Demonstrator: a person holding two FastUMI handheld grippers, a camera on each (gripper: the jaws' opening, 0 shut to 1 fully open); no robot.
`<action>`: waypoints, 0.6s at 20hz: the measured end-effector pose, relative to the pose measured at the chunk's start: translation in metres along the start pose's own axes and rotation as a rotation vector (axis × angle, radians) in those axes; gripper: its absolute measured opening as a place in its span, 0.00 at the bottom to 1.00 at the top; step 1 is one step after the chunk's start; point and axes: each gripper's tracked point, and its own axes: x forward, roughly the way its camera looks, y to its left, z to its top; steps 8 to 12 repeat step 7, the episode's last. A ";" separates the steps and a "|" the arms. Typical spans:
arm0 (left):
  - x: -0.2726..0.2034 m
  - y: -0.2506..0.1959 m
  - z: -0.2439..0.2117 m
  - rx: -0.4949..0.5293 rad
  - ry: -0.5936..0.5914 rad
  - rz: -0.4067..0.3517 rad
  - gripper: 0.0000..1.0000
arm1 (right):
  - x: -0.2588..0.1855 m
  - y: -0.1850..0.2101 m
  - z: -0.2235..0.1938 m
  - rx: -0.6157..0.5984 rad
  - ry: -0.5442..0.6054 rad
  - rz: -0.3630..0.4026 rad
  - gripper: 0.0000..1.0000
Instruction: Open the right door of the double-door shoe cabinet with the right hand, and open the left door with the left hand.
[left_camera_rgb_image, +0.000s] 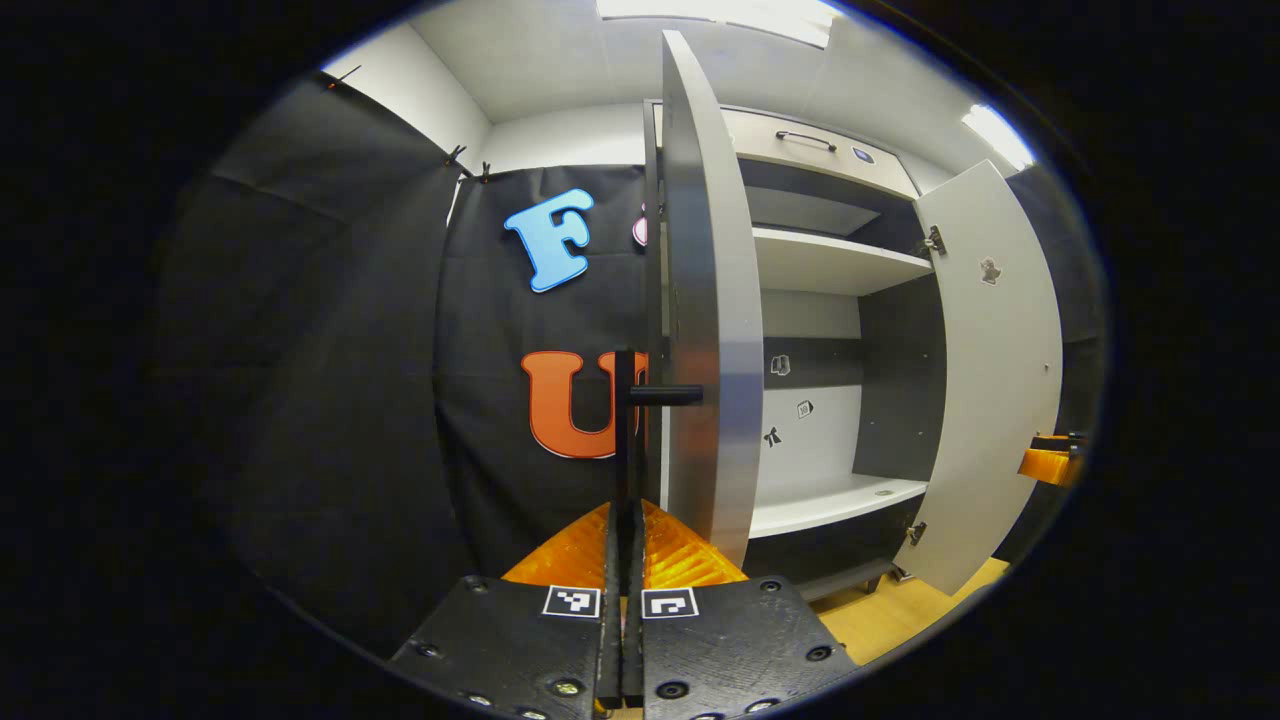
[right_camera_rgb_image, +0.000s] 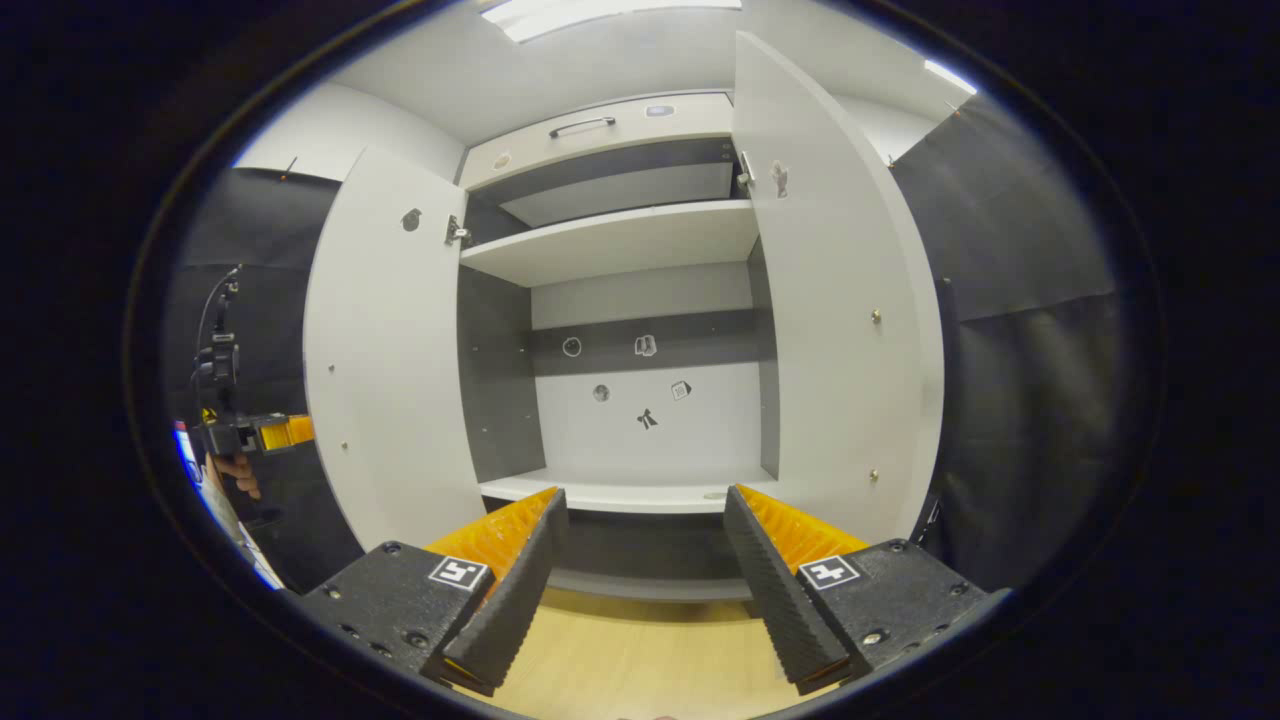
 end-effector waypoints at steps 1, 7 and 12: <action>-0.004 0.001 -0.005 0.001 0.019 0.008 0.02 | 0.000 0.000 0.000 -0.004 0.001 -0.002 0.98; -0.061 -0.044 -0.004 -0.049 0.035 -0.054 0.00 | 0.006 -0.009 -0.005 -0.023 0.016 -0.030 0.98; -0.061 -0.044 -0.004 -0.049 0.035 -0.054 0.00 | 0.006 -0.009 -0.005 -0.023 0.016 -0.030 0.98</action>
